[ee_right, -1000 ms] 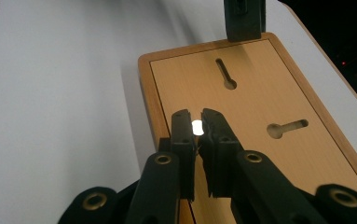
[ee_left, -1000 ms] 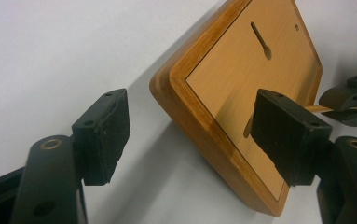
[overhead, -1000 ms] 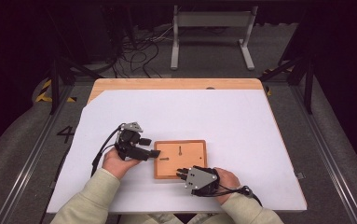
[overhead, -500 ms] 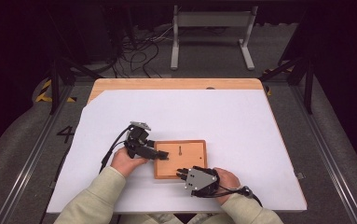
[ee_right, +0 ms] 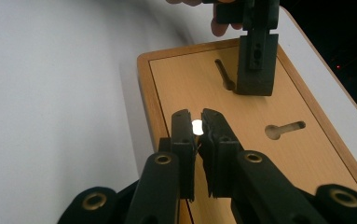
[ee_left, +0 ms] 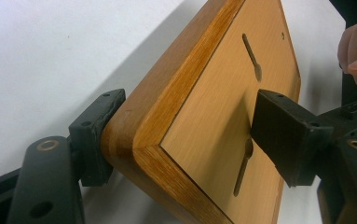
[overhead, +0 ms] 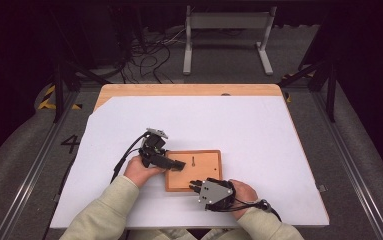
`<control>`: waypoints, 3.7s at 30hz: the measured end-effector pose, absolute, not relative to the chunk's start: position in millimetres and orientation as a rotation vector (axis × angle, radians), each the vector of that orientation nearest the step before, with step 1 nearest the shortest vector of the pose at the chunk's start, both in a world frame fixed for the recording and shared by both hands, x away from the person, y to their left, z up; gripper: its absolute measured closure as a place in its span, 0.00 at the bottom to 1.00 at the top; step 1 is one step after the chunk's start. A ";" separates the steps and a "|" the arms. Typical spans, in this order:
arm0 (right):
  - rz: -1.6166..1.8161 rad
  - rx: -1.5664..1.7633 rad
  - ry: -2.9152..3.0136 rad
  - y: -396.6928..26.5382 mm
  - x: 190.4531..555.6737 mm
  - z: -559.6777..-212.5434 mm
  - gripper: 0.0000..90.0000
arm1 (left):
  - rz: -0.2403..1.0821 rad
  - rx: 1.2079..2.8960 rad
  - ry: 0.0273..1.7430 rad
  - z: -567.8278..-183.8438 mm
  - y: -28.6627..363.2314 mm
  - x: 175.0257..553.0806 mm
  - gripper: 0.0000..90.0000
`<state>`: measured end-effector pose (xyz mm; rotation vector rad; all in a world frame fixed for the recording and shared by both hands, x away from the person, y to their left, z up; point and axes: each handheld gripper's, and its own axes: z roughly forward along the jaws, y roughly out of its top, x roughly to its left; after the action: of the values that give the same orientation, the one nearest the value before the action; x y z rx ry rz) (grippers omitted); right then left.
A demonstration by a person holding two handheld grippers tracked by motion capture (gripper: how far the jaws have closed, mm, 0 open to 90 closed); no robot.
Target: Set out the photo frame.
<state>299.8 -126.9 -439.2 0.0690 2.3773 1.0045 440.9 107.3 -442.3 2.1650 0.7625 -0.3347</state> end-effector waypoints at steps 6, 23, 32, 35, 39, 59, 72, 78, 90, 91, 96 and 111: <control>0.993 0.039 2.404 -127.2 300.4 -438.5 0.89 | -0.353 2.136 0.744 -439.0 113.6 440.9 0.39; 1.319 0.240 2.391 -172.2 308.4 -394.4 0.58 | -0.192 2.191 0.548 -410.7 118.7 409.0 0.54; 1.353 0.366 2.293 -207.8 312.0 -379.9 0.57 | -0.089 2.236 0.425 -397.3 119.4 385.3 0.60; 1.349 0.381 2.282 -213.1 311.8 -378.4 0.57 | -0.084 2.239 0.385 -394.7 120.1 379.5 0.63; 1.334 0.434 2.271 -222.0 313.7 -379.6 0.57 | -0.094 2.234 0.335 -391.7 122.7 371.7 0.69; 1.438 0.475 2.250 -253.9 304.7 -380.4 0.52 | -0.210 2.280 0.156 -396.9 118.1 348.6 0.70; 1.347 0.562 2.316 -260.4 309.2 -393.0 0.51 | -0.332 2.332 0.091 -405.9 112.6 341.7 0.49; 1.339 0.563 2.329 -260.2 309.4 -395.0 0.51 | -0.343 2.352 0.075 -406.9 110.2 338.7 0.44; 1.338 0.568 2.349 -260.5 308.7 -397.6 0.49 | -0.358 2.351 0.076 -409.8 115.6 334.9 0.34; 1.337 0.570 2.351 -260.5 308.6 -398.0 0.49 | -0.360 2.351 0.086 -410.5 117.4 335.5 0.31; 1.322 0.585 2.376 -261.8 309.0 -401.7 0.49 | -0.382 2.312 0.130 -412.7 138.2 334.7 0.28; 1.159 0.567 2.674 -252.3 306.7 -423.2 0.98 | -0.285 2.132 0.289 -401.2 183.6 346.8 0.37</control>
<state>306.7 -252.3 -423.2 0.5666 2.6737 1.1589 346.8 183.6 -401.2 2.1317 0.2893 -0.2854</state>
